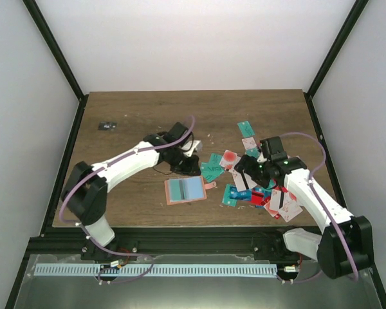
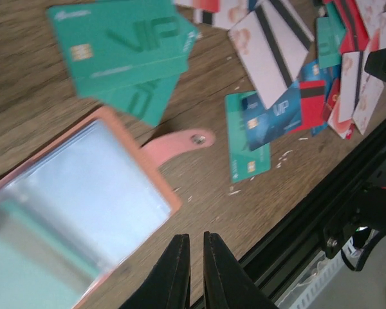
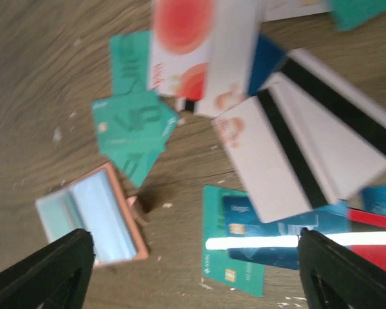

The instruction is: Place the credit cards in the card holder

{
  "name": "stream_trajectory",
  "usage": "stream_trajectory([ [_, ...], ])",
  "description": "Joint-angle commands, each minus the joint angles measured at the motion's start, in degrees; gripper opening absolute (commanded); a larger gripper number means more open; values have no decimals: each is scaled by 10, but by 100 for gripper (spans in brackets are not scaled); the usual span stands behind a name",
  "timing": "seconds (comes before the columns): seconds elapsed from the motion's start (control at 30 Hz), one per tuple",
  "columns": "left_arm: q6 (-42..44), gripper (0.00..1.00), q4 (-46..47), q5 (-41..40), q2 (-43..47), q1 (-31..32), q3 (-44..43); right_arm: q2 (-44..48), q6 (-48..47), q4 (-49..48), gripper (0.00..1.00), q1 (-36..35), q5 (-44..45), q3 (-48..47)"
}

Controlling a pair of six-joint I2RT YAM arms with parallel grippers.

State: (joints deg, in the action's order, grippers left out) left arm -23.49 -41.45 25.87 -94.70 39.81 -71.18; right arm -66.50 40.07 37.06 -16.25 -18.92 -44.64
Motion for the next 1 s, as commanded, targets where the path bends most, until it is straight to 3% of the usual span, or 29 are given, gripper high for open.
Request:
stream_trajectory([
  [0.0, 17, 9, 8, 12, -60, 31, -68, 24, 19, 77, 92, 24, 131, 3],
  [0.23, 49, 9, -28, 15, -164, 62, -170, 3, 57, 108, 100, 34, 177, 11],
  [0.57, 74, 9, -42, 36, -305, 84, -313, -16, 25, -9, 100, 54, 30, 58],
  [0.77, 49, 9, -38, 41, -367, 86, -376, -51, -33, -72, 92, 132, -34, 67],
  [0.97, 49, 8, -35, 27, -411, 88, -425, -119, -59, -118, 84, 151, -51, 48],
])
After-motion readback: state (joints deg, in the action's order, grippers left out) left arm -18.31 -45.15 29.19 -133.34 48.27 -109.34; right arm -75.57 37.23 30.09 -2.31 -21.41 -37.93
